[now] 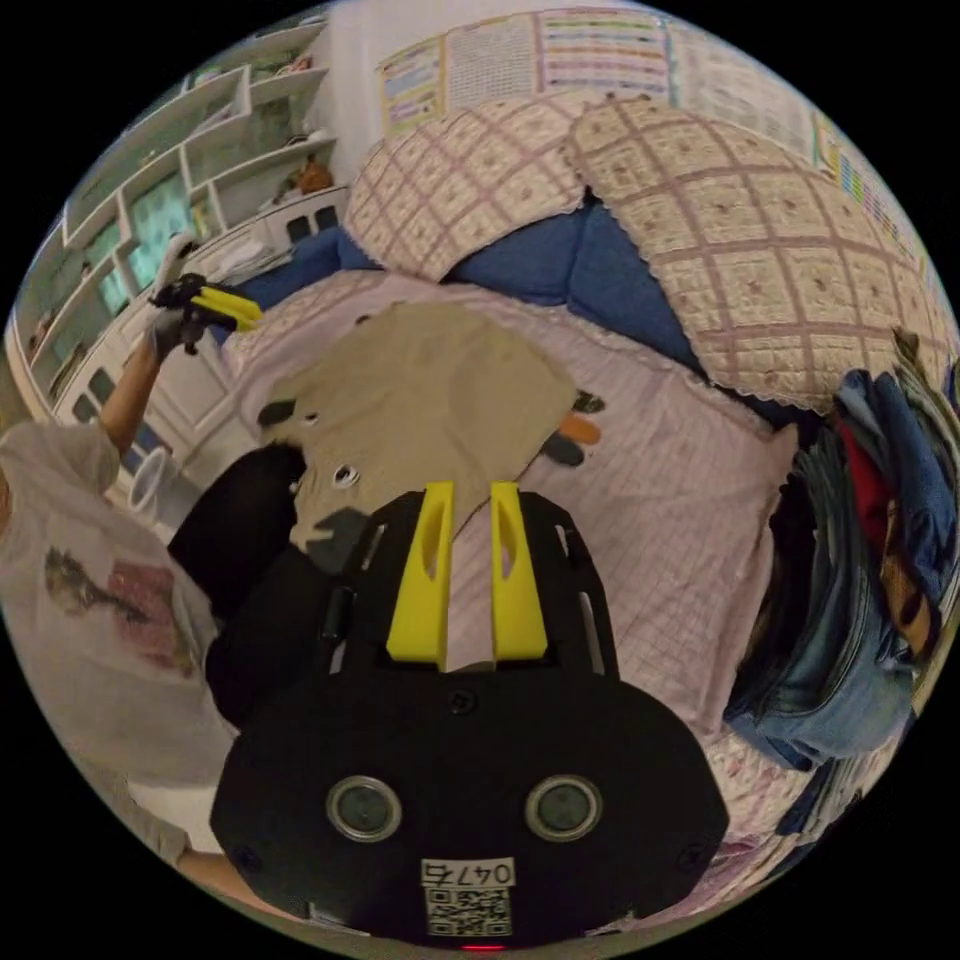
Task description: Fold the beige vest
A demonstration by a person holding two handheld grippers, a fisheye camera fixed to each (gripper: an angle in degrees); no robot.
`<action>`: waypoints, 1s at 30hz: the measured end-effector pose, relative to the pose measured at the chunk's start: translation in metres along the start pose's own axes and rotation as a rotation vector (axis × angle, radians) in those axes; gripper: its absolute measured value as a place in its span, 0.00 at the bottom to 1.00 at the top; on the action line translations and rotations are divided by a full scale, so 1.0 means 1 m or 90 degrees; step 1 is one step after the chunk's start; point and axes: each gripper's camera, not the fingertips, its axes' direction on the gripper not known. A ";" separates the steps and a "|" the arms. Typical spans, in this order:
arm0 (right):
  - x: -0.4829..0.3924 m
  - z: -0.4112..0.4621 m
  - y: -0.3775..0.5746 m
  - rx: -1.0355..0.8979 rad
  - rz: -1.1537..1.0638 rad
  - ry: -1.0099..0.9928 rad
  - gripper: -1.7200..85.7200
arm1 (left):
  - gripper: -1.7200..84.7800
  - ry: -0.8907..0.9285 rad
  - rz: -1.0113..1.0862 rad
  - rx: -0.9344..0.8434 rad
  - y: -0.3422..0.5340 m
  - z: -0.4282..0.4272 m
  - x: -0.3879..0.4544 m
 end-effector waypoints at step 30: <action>0.106 0.256 -0.088 -0.078 0.105 0.238 0.06 | 0.08 -0.188 -0.188 0.029 -0.274 0.199 -0.110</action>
